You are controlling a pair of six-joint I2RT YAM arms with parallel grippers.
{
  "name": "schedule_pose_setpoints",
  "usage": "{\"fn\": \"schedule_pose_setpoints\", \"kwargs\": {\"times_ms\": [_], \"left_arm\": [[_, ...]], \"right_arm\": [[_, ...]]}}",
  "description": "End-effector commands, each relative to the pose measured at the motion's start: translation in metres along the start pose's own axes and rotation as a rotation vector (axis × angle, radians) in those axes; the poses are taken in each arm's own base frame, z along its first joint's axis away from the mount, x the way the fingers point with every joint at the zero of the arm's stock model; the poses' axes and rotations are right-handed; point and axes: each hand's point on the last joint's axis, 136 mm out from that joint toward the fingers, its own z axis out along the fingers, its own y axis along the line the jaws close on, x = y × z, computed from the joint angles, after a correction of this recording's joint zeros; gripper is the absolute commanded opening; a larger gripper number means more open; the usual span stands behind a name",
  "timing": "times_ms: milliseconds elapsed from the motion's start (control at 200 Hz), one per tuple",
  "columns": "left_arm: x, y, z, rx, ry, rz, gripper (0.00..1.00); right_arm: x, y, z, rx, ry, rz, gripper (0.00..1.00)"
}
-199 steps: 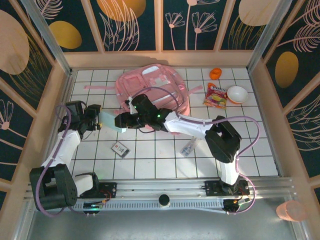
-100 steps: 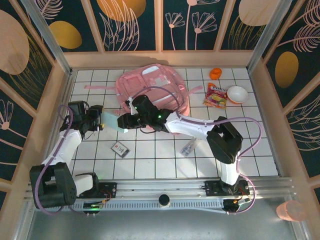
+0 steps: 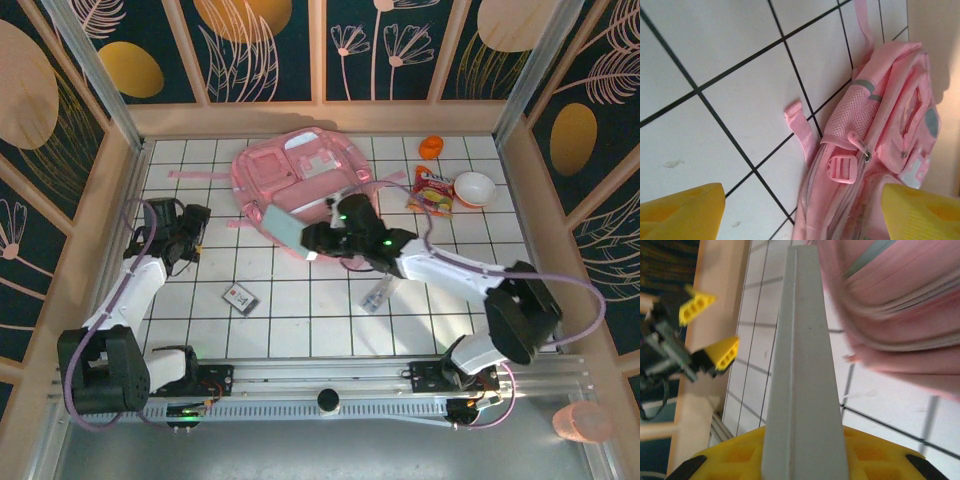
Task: Pack the student bag
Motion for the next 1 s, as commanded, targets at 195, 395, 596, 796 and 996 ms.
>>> {"fn": "schedule_pose_setpoints", "kwargs": {"times_ms": [195,395,596,796,996], "left_arm": [[0.033,-0.063,0.004,0.027,-0.112,0.614,0.81],[0.091,-0.110,0.017,0.145,-0.129,1.035,0.81],[0.175,-0.135,0.027,0.402,-0.006,1.548,0.80],[0.231,-0.137,0.049,0.539,0.071,1.937,0.84],[0.241,-0.143,0.084,0.495,0.065,2.042,0.89]], "right_arm": [[-0.063,-0.047,-0.104,-0.066,-0.244,0.115,0.19],[-0.079,-0.089,-0.168,-0.049,-0.374,0.203,0.19],[-0.071,-0.112,-0.198,0.010,-0.428,0.242,0.19],[-0.061,-0.119,-0.196,0.024,-0.419,0.269,0.19],[-0.057,-0.120,-0.198,0.032,-0.424,0.273,0.19]]}}
